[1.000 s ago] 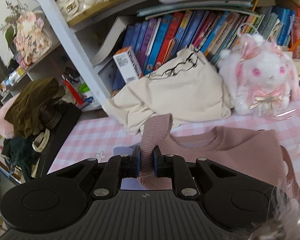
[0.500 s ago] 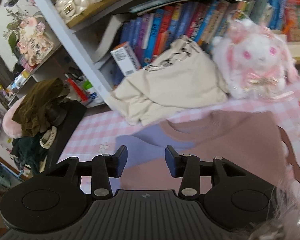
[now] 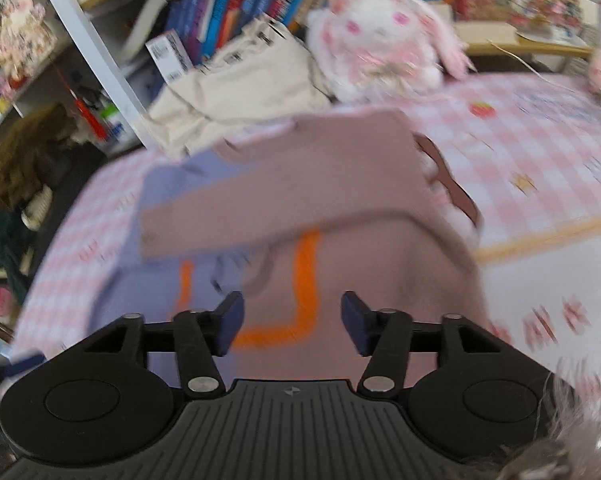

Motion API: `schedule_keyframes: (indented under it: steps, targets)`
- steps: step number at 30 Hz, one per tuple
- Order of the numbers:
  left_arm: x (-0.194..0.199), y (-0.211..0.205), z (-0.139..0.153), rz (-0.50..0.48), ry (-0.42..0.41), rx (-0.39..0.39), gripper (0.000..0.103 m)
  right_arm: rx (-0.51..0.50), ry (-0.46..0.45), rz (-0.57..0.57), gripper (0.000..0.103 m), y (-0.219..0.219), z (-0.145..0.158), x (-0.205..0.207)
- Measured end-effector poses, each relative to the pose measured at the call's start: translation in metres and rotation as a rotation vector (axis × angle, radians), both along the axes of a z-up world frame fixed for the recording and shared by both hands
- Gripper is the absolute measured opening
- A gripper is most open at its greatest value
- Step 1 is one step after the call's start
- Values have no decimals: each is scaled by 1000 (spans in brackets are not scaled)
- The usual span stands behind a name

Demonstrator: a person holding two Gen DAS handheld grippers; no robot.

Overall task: Fold clothes
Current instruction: 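Lay the mauve sleeve on the sweater and open the right gripper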

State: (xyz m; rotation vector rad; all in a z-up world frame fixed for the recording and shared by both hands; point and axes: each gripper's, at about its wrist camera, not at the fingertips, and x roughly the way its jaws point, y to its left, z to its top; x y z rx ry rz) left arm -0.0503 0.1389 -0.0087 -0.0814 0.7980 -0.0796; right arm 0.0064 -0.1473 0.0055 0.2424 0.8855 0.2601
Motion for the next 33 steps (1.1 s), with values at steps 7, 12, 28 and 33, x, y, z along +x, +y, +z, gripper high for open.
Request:
schedule_keyframes:
  steps: [7,12,28,33]
  targets:
    - [-9,8,-8,-27,54,-40,99,-103,48,-44,59,-18,-21,-59]
    - [-17,9,-13,-29,87,-8,99,-115,64,-97,64,-32,-24,-84]
    - [-20,10,-27,61,191,-17,99,-203,118,-102,94,-51,-31,-95]
    - [-19,13,-31,89,215,-67,99,-197,138,-93,100,-55,-33,-92]
